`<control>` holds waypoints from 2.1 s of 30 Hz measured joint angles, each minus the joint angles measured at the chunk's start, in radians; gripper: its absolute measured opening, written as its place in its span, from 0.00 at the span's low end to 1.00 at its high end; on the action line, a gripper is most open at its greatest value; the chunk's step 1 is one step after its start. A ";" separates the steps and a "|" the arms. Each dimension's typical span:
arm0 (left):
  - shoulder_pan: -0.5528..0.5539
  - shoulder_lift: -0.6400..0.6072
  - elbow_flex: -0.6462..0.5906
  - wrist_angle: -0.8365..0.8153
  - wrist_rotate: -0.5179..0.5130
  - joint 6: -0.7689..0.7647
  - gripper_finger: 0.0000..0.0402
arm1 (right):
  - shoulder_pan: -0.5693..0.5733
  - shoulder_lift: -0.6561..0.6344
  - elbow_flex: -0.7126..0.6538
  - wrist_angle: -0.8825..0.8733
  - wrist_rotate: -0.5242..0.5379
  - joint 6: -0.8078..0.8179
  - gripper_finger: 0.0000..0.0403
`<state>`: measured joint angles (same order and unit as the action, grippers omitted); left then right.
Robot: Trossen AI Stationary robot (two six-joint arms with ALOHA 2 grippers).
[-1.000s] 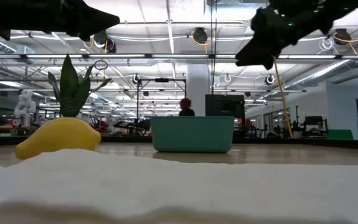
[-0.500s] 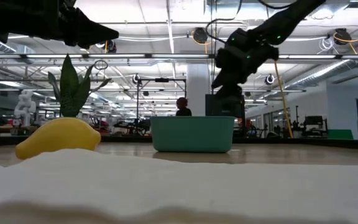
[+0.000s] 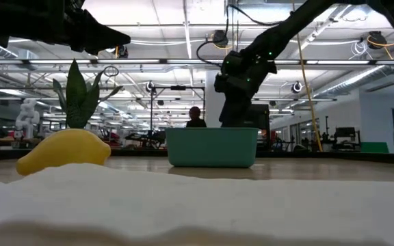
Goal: Pick and placing Produce into tupperware
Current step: Put the red strawberry into the green bin
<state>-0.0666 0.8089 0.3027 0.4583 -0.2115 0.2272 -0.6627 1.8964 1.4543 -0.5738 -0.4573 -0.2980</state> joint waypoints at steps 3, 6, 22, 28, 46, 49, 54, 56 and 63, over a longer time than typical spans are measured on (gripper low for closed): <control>0.000 0.000 0.000 -0.015 0.000 0.000 0.06 | 0.006 0.034 0.005 -0.023 0.015 -0.006 0.74; 0.000 0.000 0.000 -0.024 0.000 0.000 0.06 | 0.014 0.052 0.005 -0.018 0.026 -0.046 0.75; 0.000 0.000 0.000 -0.069 0.000 0.004 0.06 | 0.082 0.080 0.006 0.014 0.037 -0.069 0.83; 0.000 0.000 0.000 -0.073 0.000 0.000 0.06 | 0.111 0.080 0.006 0.010 0.043 -0.067 0.83; 0.000 0.000 0.000 -0.072 0.000 0.004 0.06 | 0.116 0.093 0.005 -0.019 0.068 0.107 0.83; 0.000 0.000 0.000 -0.072 0.000 0.003 0.06 | 0.126 0.093 0.005 -0.033 0.126 0.100 0.83; 0.000 0.000 0.000 -0.073 0.000 0.000 0.06 | 0.147 0.093 0.005 -0.017 0.193 0.096 0.83; 0.000 0.000 0.000 -0.075 0.000 0.000 0.06 | 0.149 0.093 0.005 -0.010 0.193 0.106 0.83; 0.000 0.000 0.000 -0.086 0.000 0.000 0.06 | 0.155 0.093 0.004 -0.014 0.168 0.122 0.83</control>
<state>-0.0666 0.8092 0.3031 0.3721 -0.2111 0.2276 -0.5081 1.9892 1.4586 -0.5877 -0.2891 -0.1759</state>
